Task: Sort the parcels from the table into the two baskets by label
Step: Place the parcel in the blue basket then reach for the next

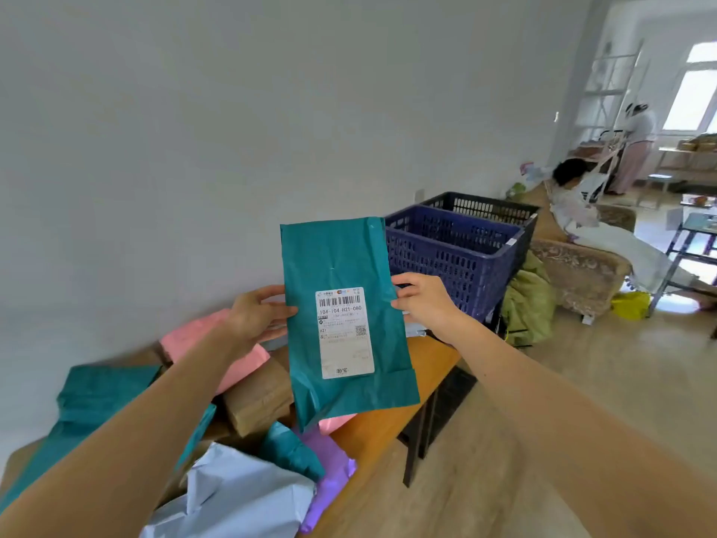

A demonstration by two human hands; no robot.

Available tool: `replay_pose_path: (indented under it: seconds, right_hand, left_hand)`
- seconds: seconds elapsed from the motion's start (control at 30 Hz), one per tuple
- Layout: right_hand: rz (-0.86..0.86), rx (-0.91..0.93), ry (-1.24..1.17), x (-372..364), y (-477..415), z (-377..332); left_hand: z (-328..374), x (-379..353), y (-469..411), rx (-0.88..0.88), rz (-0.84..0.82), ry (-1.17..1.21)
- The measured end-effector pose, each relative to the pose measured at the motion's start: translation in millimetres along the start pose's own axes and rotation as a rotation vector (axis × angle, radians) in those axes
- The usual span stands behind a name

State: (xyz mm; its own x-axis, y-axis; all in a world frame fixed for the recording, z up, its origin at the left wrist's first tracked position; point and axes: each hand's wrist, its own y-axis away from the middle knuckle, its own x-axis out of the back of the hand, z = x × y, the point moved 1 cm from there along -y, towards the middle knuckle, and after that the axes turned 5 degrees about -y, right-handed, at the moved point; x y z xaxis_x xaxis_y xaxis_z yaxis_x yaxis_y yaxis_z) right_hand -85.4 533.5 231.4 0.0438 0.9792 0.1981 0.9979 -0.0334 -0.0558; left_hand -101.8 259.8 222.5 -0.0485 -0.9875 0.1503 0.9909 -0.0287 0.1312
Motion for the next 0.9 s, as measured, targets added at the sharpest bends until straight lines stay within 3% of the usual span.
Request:
replay_pose_path:
  seconds: [0.3, 0.53, 0.9]
  right_hand:
    - [0.117, -0.025, -0.071, 159.5, -1.9, 38.1]
    - [0.111, -0.072, -0.093, 271.7, -13.7, 83.2]
    - [0.134, -0.108, -0.107, 375.6, -64.2, 129.5]
  left_hand:
    - [21.6, -170.5, -36.9, 0.006, -0.099, -0.020]
    - [26.3, -284.3, -53.9, 0.040, -0.159, -0.101]
    - [30.7, -396.6, -105.1, 0.073, -0.153, -0.098]
